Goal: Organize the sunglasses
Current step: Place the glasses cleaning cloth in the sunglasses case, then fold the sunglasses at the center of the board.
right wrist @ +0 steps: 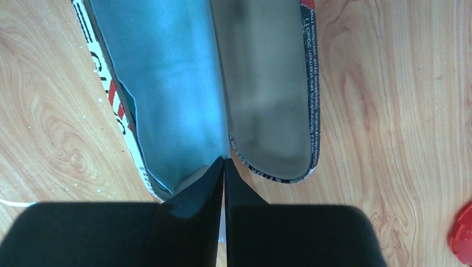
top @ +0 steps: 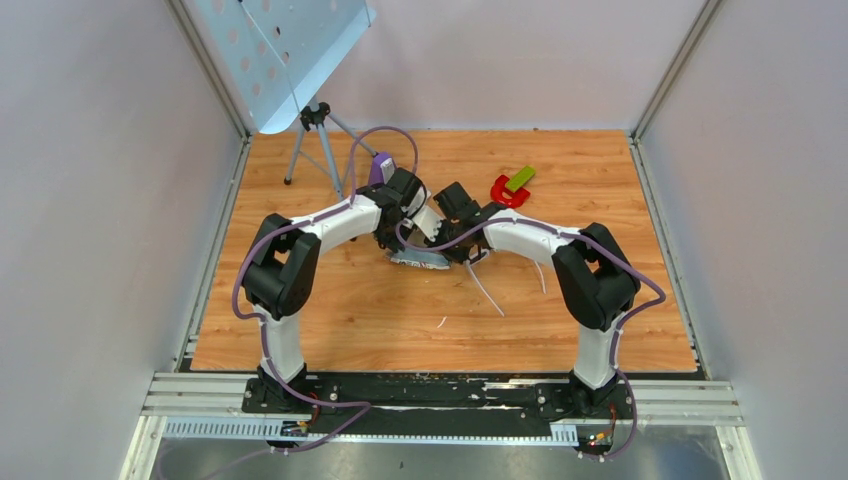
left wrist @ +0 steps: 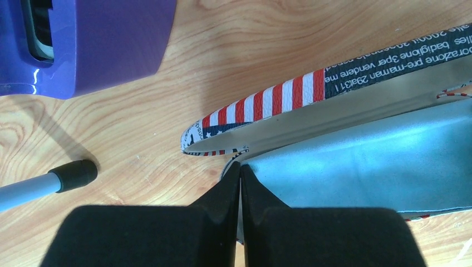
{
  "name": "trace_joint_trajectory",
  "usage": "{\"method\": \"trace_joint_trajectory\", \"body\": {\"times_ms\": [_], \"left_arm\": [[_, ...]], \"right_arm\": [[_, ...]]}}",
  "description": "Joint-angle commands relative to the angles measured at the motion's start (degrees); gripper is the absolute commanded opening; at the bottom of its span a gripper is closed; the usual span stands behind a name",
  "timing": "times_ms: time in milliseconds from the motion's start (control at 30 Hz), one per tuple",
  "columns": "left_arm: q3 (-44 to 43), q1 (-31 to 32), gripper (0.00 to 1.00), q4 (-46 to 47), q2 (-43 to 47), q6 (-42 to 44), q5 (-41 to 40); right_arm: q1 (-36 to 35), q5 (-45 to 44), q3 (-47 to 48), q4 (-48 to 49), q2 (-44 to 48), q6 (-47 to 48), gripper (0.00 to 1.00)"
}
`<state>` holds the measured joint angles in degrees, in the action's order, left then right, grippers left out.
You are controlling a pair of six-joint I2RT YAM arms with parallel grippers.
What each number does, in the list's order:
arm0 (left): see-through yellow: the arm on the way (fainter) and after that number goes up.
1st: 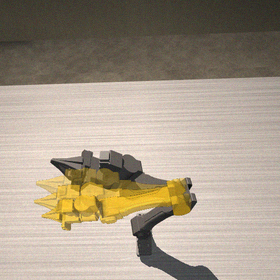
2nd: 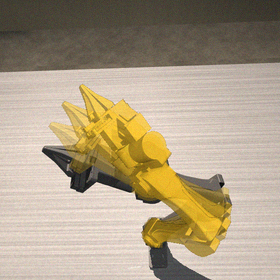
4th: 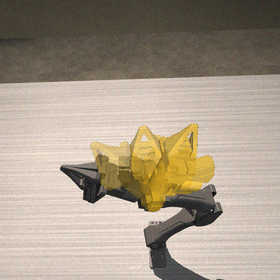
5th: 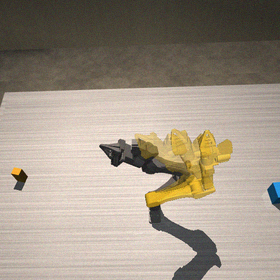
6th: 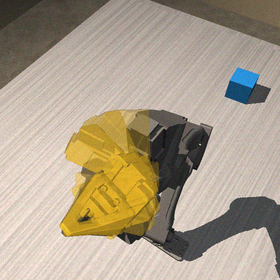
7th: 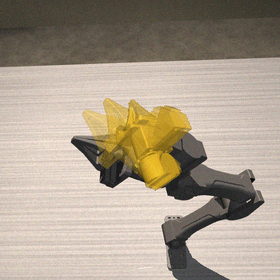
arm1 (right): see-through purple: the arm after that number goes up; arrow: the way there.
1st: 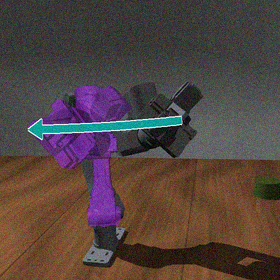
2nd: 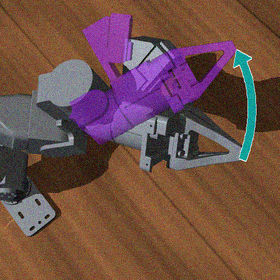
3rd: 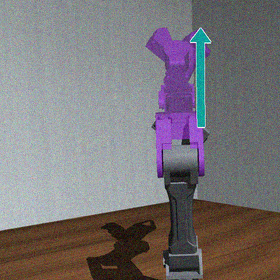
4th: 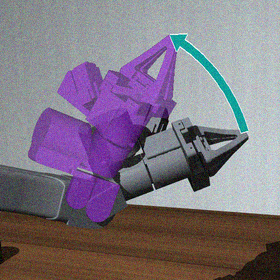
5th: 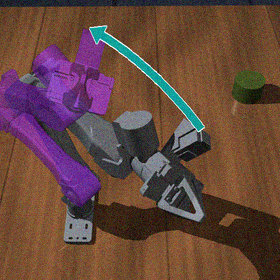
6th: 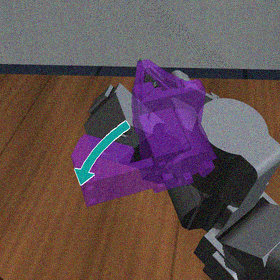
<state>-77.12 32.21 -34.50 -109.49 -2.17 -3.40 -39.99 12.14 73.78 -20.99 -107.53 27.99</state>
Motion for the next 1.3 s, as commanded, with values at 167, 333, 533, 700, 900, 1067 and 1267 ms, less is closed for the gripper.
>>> {"method": "trace_joint_trajectory", "body": {"times_ms": [167, 333, 533, 700, 900, 1067, 1267], "left_arm": [[-1.5, 0.7, 0.20, 1.8, 2.2, -0.9, 1.9], [-1.2, 0.7, 0.29, 1.1, 4.9, -1.1, 1.0], [-0.5, 0.7, 0.37, 1.2, 9.8, -1.6, -0.7], [0.1, 0.7, 0.42, 0.5, 13.3, -2.8, -1.1], [6.8, 0.9, 0.48, 3.3, 20.6, -5.0, 0.0], [15.0, 3.7, 0.51, 8.5, 28.2, -4.7, 3.9], [21.4, 9.1, 0.54, 14.1, 34.3, -2.4, 5.2]], "right_arm": [[-0.4, -2.1, 1.9, -2.8, 0.7, -1.4, 0.11], [-0.4, -2.6, 2.2, -3.0, 2.6, -1.9, 0.12], [-0.1, -3.5, 3.3, -4.3, 6.4, -1.8, 0.15], [0.9, -4.5, 1.0, -6.1, 11.8, -1.4, 0.17], [6.3, -6.5, -8.5, -7.0, 22.8, -0.6, 0.20], [15.8, -7.7, -16.3, -7.0, 30.1, -0.4, 0.34], [22.3, -7.9, -19.2, -6.7, 29.5, 1.0, 0.42]]}}
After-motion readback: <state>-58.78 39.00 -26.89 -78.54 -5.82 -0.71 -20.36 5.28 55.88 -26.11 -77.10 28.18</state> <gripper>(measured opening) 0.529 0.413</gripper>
